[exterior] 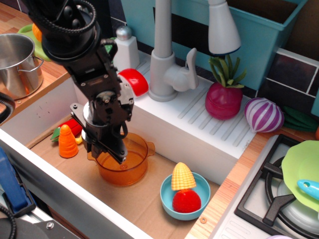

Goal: Flip orange pot upright in sink

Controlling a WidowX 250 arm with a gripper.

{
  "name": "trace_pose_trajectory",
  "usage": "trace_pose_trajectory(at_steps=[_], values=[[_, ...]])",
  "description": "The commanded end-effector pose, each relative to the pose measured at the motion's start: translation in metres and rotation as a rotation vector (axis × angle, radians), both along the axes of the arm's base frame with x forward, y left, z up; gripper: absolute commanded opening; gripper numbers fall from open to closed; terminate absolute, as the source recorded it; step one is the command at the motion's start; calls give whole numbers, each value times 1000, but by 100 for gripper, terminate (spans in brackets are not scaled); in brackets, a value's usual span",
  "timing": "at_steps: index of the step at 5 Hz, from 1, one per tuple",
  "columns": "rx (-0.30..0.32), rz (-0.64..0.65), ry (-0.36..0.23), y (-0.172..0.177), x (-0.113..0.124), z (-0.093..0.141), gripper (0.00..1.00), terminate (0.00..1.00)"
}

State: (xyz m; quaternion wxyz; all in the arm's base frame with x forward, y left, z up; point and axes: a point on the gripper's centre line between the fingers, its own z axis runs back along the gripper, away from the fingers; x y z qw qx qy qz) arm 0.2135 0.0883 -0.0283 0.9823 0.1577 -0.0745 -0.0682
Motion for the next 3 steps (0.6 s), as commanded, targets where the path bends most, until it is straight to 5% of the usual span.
trace_pose_trajectory(at_steps=[1, 2, 3], values=[[4, -9, -18, 5, 1, 1, 100, 0], [4, -9, -18, 5, 1, 1, 100, 0], [4, -9, -18, 5, 1, 1, 100, 100]])
